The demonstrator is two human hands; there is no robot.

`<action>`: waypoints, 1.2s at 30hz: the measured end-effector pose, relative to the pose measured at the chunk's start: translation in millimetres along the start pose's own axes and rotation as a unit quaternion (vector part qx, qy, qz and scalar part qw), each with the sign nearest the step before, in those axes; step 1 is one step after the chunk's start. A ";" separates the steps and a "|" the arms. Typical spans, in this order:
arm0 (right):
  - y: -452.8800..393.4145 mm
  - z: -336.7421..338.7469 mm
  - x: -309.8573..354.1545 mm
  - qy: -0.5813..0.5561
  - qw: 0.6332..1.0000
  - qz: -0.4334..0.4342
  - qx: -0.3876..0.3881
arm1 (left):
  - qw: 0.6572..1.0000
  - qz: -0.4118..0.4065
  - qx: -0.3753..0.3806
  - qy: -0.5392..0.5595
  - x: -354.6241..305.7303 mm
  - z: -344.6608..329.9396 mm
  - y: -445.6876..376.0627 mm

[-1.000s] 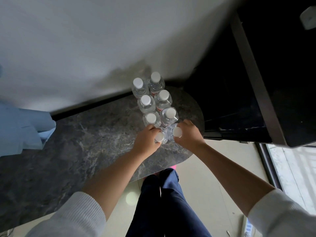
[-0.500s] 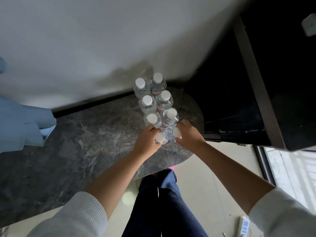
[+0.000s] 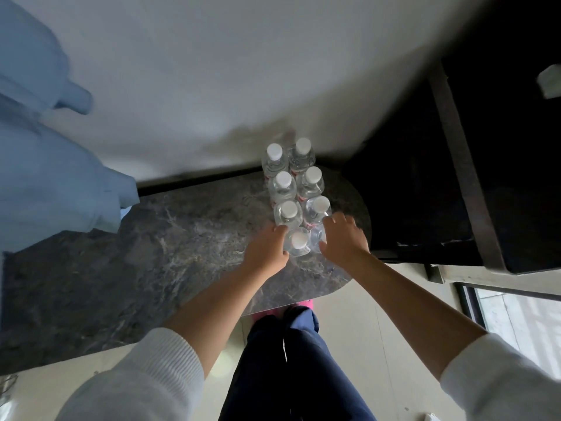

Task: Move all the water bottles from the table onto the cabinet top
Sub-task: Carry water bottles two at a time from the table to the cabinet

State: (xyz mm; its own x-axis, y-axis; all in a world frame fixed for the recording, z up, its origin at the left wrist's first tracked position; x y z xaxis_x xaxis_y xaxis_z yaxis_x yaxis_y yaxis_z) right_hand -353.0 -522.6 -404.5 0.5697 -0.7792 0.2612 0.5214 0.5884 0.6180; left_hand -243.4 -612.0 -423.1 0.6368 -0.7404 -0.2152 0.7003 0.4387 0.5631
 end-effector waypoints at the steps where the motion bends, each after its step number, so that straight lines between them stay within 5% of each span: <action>1: 1.8 2.6 6.0 0.008 1.000 0.011 -0.003 | 1.000 0.011 -0.011 -0.001 5.1 3.9 4.5; 9: 11.7 27.0 78.8 0.091 0.984 0.156 -0.008 | 0.984 0.154 -0.083 -0.014 60.8 34.3 54.7; 18: 62.0 6.0 179.5 0.175 0.914 0.366 0.002 | 0.925 0.349 -0.150 0.019 117.4 31.2 177.7; 36: 378.5 -276.5 342.6 0.351 0.686 0.628 0.108 | 0.737 0.633 -0.162 0.173 178.7 -195.6 574.6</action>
State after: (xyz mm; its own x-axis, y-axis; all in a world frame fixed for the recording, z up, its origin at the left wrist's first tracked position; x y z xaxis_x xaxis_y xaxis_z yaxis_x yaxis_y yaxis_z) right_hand 215.2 -507.2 -286.0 0.6884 0.6539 0.3137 -0.7242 0.5960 0.3468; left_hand 335.9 -392.6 -294.1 0.8514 0.5157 0.0960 -0.5203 0.8071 0.2791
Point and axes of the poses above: each hand's wrist, its own y-axis away from the middle knuckle, its own z-axis out of the back of the hand, x = y × z, the point moved 3 cm from there along -y, towards the middle knuckle, and after that the axes turned 12 degrees about -y, right-handed, at the moved point
